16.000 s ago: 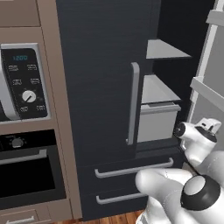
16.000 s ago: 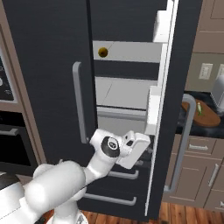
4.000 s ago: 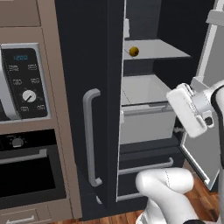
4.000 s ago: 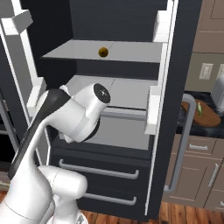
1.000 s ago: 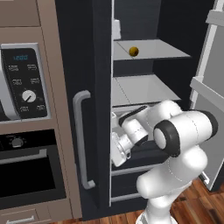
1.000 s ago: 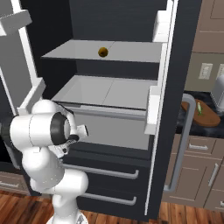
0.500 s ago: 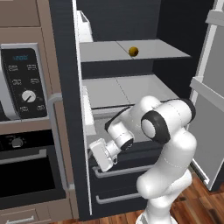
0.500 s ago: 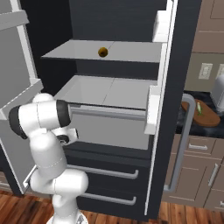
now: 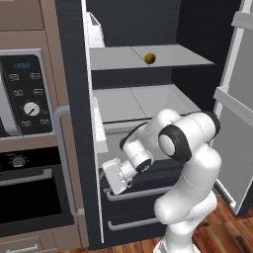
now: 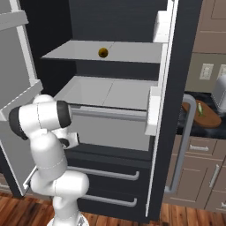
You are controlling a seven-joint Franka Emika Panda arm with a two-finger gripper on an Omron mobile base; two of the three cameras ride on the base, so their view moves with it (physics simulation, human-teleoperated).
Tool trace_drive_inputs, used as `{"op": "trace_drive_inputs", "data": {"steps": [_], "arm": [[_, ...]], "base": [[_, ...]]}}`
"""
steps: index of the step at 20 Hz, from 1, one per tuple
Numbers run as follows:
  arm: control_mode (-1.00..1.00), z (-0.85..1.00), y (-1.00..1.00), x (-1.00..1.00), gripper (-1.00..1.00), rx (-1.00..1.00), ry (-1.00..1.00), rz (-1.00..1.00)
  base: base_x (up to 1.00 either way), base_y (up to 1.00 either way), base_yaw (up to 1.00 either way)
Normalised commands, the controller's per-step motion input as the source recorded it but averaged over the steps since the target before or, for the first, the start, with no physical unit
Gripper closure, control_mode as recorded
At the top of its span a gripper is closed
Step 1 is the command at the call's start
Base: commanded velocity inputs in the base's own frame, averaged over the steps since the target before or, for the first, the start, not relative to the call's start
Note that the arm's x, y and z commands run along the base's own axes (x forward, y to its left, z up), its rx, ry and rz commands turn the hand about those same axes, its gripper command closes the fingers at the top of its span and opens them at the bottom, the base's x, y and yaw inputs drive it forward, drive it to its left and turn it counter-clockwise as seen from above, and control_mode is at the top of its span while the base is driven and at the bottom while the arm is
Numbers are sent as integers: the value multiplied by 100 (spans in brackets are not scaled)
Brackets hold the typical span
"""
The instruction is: Retrieve a lemon from the fridge and place it on the cutting board with the fish.
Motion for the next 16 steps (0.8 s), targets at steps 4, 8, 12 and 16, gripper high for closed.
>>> {"op": "trace_drive_inputs", "data": {"steps": [4,8,12,16], "arm": [[-100,7,-54,15,-100,-24,0,-4],[-100,44,-59,36,-100,-39,0,0],[-100,62,-54,43,-100,-41,0,0],[-100,58,-60,24,-100,-40,0,0]], "base": [[0,0,0],[0,0,0],[0,0,0],[0,0,0]]}}
